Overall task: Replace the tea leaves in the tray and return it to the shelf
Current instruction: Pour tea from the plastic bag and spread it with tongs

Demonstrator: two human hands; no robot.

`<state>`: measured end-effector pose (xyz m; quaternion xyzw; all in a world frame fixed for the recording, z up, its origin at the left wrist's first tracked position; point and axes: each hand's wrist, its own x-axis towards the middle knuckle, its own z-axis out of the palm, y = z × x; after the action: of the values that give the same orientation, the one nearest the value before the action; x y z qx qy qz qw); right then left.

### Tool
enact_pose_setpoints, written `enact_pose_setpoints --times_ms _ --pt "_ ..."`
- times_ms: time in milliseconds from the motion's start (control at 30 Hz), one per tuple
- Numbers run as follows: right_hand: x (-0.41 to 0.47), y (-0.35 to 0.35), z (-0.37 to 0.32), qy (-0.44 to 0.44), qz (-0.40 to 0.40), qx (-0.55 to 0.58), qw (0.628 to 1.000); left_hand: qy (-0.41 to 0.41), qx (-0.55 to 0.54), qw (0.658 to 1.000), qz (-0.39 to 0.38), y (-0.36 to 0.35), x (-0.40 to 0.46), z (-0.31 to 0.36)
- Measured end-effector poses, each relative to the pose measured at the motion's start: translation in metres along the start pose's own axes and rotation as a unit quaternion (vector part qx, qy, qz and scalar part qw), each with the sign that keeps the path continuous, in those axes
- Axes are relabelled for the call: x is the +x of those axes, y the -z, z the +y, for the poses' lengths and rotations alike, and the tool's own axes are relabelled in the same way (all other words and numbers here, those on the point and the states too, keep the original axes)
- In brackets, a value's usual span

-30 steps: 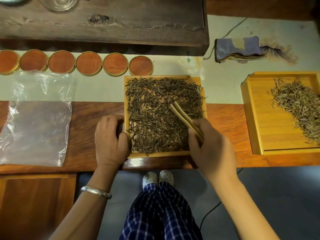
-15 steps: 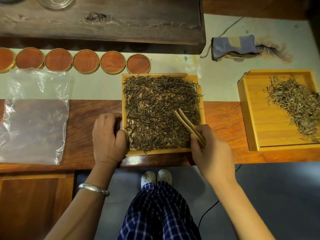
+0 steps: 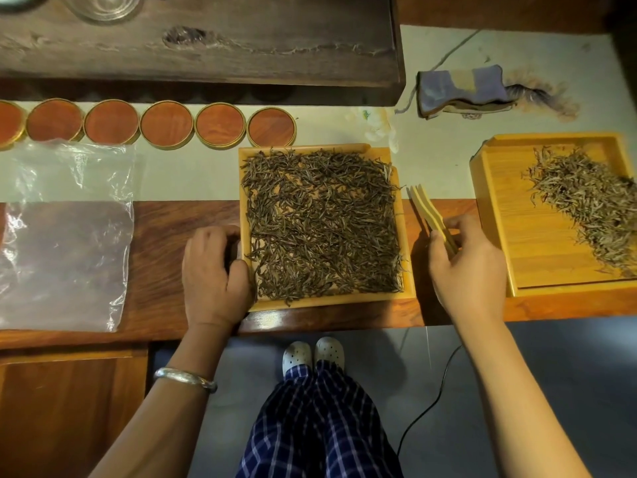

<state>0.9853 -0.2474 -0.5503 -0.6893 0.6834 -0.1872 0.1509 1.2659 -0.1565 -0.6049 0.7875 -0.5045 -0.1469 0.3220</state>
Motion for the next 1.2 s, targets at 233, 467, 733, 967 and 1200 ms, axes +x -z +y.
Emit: enact_pose_setpoints --times_ms 233,467,733,967,1200 --pt "0.002 -0.007 -0.007 0.000 -0.007 -0.007 1.000 0.001 -0.004 1.000 0.001 0.001 -0.001 0.002" --pt "0.001 -0.005 -0.017 0.014 0.001 -0.002 1.000 -0.008 -0.012 1.000 0.006 0.000 0.000 0.003" --pt "-0.017 0.000 -0.028 0.038 -0.046 -0.012 0.998 -0.013 -0.010 1.000 0.004 0.000 0.000 0.002" --pt "-0.027 0.018 -0.035 0.075 -0.001 -0.082 0.994 -0.006 -0.005 1.000 0.000 0.001 -0.001 0.003" --pt "-0.018 -0.003 -0.038 0.073 -0.013 -0.053 0.996 -0.009 -0.001 1.000 -0.002 0.000 -0.001 0.001"
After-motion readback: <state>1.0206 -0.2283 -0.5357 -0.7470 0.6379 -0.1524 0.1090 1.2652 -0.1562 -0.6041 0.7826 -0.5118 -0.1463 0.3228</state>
